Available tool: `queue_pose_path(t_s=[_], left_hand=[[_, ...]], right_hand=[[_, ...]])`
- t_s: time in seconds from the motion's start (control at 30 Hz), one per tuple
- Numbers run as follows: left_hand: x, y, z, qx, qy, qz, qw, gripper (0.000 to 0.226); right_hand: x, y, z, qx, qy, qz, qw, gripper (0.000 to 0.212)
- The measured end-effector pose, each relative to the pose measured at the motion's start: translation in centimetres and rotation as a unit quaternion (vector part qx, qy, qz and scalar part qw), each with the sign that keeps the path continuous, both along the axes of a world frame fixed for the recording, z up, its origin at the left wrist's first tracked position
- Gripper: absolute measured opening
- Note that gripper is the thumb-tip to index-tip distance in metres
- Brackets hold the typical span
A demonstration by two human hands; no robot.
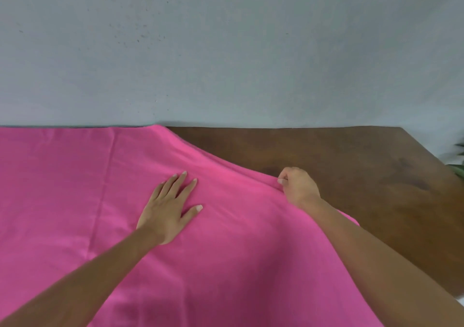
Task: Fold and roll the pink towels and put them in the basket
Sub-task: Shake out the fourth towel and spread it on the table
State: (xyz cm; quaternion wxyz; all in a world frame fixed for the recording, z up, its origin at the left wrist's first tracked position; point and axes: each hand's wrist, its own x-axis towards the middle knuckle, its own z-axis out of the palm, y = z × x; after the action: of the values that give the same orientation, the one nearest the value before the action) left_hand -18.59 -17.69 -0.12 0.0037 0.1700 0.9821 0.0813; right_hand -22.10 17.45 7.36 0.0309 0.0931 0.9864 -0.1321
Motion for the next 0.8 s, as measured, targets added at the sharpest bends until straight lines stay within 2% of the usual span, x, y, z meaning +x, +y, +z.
queue_pose_path(t_s=[0.17,0.33,0.67,0.8], left_hand=[[0.1,0.0,0.0,-0.010,-0.001,0.001,1.000,0.078],[0.1,0.1,0.2,-0.011,0.001,0.003,1.000,0.079],[0.1,0.1,0.2,-0.007,0.005,0.005,1.000,0.080],[0.0,0.0,0.0,0.003,0.002,0.006,1.000,0.080]], right_hand=[[-1.7,1.1,2.6,0.033,0.055,-0.018,0.998,0.017],[-1.3,0.8,3.6,0.019,0.077,0.028,0.996,0.019],[7.9,-2.9,1.2,-0.027,0.000,0.225,0.974,0.010],[7.6,-2.9,1.1,-0.044,0.022,0.200,0.979,0.013]])
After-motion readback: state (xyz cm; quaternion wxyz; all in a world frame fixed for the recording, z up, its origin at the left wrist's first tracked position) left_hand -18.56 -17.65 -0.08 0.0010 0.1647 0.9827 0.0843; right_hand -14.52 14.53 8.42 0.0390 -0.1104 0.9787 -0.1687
